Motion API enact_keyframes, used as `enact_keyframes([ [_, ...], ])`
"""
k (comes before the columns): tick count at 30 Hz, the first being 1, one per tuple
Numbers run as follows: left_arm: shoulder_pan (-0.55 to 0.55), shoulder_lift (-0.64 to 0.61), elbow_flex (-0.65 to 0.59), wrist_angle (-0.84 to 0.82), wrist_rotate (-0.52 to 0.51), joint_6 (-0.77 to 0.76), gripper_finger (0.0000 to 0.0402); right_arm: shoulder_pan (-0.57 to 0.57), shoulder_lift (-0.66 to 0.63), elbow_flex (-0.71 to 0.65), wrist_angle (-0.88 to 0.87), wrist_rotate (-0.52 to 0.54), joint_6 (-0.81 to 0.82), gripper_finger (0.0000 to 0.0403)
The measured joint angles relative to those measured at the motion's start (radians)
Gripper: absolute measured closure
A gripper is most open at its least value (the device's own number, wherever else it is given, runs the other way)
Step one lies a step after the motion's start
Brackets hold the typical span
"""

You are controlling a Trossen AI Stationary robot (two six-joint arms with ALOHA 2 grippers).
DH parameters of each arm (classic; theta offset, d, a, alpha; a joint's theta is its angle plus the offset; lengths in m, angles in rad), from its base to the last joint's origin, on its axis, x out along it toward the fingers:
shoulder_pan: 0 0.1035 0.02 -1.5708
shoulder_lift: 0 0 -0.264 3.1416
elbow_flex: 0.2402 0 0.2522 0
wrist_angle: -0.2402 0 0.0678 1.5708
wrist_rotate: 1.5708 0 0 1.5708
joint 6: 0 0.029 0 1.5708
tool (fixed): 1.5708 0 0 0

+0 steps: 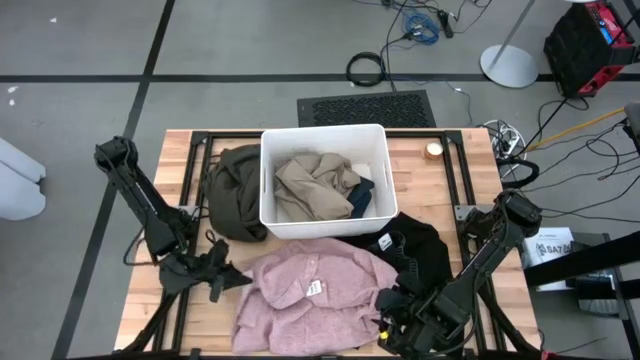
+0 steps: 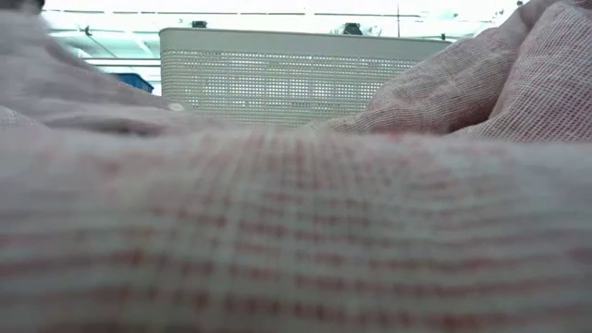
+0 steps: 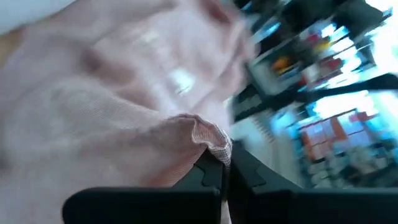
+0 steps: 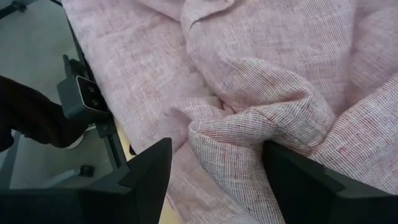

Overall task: Sort clothes
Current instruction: Fold the pink shirt

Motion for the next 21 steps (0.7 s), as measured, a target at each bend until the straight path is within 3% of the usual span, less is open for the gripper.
enact_keyframes([
  [7,0.140,0.031,0.000,0.317,0.015,0.244,0.0399,-0.024,0.000,0.000,0.141,0.014,-0.108,0.0163],
  [10,0.209,0.066,0.028,0.334,0.083,0.284,0.0400,-0.039,0.000,0.000,0.240,0.059,-0.179,0.0163],
  [15,0.302,0.178,0.110,0.380,0.222,0.378,0.0400,-0.071,0.007,0.000,0.434,0.225,-0.305,0.0163],
  [21,0.406,0.334,0.255,0.379,0.348,0.475,0.0401,-0.165,0.027,0.001,0.694,0.234,-0.501,0.0163],
])
